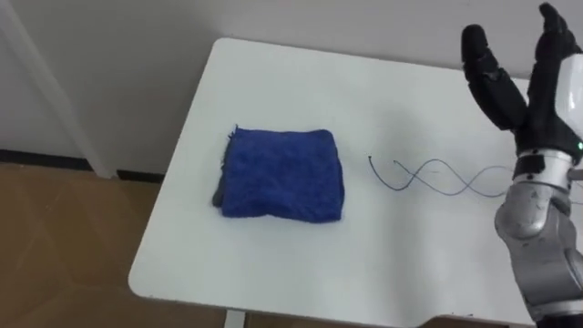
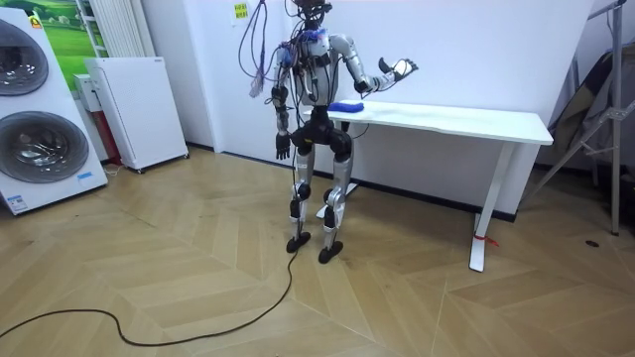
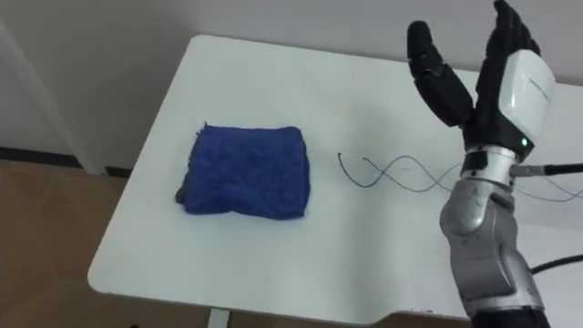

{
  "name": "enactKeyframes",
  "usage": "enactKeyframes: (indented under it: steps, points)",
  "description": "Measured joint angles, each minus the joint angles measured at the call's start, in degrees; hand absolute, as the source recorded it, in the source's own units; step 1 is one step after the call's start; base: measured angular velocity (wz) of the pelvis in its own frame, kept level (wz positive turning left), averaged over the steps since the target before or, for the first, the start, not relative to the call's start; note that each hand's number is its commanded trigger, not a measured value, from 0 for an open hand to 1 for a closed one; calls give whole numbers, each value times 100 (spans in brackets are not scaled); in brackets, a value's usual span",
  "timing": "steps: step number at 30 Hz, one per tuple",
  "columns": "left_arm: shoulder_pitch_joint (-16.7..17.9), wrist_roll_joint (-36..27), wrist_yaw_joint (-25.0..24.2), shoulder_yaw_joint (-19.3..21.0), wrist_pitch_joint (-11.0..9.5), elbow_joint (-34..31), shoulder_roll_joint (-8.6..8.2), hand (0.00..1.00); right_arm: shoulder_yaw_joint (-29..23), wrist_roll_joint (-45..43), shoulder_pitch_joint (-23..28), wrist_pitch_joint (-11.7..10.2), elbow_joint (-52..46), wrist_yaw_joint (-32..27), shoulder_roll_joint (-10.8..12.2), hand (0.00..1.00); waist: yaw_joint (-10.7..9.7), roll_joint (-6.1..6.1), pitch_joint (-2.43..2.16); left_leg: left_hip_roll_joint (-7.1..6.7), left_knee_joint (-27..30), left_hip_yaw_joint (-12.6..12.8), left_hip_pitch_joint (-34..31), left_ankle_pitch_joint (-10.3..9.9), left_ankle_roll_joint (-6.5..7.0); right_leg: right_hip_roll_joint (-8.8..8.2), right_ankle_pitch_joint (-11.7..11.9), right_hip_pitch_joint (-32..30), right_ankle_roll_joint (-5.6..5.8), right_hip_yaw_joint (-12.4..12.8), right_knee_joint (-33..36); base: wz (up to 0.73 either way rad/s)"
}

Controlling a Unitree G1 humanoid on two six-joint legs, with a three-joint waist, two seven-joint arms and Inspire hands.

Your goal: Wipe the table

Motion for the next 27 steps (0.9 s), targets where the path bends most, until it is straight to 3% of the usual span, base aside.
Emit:
enactKeyframes:
  steps: [4, 6, 7, 8, 9, 10, 11, 12, 13, 16, 18, 27]
  points:
    - [-247, -6, -8, -87, -146, 6, -1, 0, 427, -658, -3, -164, 0, 171, -7, 0, 132, 5, -7, 36, -2, -235, 6, 5, 3, 2, -3, -51, 3, -127, 139, 10]
    - [-365, -44, -9, -213, -189, 48, 51, 0, 561, -679, -72, -183, 0, 348, -8, 0, 228, 102, 34, 175, -15, -917, 80, 43, 9, 112, -151, -513, -10, -299, 843, -27]
    - [-390, -40, -9, -218, -239, 117, 167, 0, 779, -754, -245, -247, -9, 480, 6, 0, 273, 138, 27, 297, -3, -1307, 47, 39, 2, 332, -58, -855, -183, -54, 357, -67]
    - [-417, 15, -12, -156, -238, 250, 228, 0, 1005, -993, -449, -323, -20, 542, -30, 0, 260, 58, 27, 304, 50, -1292, -20, -48, -169, 319, 862, -1047, -390, -220, -215, -47]
    - [-418, 21, -13, -180, -215, 385, 196, 0, 1113, -1098, -447, -335, -14, 532, -63, 0, 144, 117, 3, 389, 79, -1255, -24, -144, -393, 329, 898, -994, -328, -330, -123, 19]
    - [-504, 20, -33, -306, -194, 500, 189, 0, 1235, -1160, -402, -271, 21, 567, -92, 0, 5, 106, 3, 475, 29, -861, -25, -117, -584, 298, 897, -887, -329, -375, -65, 70]
    - [-564, 20, -76, -437, -200, 453, 189, 0, 1272, -1287, -409, -161, 36, 663, -96, 0, -23, 65, 19, 498, -141, -591, -144, -45, -618, 256, 896, -787, -327, -173, -101, 71]
    - [-599, 25, -106, -489, -208, 415, 190, 0, 1276, -1306, -416, -123, 36, 697, -95, 0, -11, 39, 16, 500, -217, -487, -279, 7, -530, 234, 883, -771, -304, -54, -113, 60]
    - [-691, 32, -124, -595, -194, 412, 195, 0, 1327, -1311, -425, -53, 49, 793, -69, 0, 41, -46, -9, 469, -155, -321, -405, 252, -281, 172, 844, -751, -215, 67, -101, 45]
    - [-754, 30, -153, -688, -107, 421, 196, 0, 1498, -1529, -429, -5, 82, 1062, -71, 0, 353, -81, -41, 340, -104, -313, -254, 291, -264, 168, 804, -601, -112, -101, -137, 14]
    - [-751, 19, -172, -688, -58, 444, 222, 0, 1651, -1748, -431, 25, 87, 1155, -70, 0, 399, -79, -38, 294, -103, -417, -185, 291, -264, 102, 797, -448, -93, -288, -211, 21]
    - [-783, 14, -296, -679, -103, 554, 221, 0, 2028, -2666, -439, 103, 251, 1711, -31, 0, 501, -13, 12, 149, -97, -389, -258, 288, -257, -49, 682, -402, 82, -302, -204, 10]
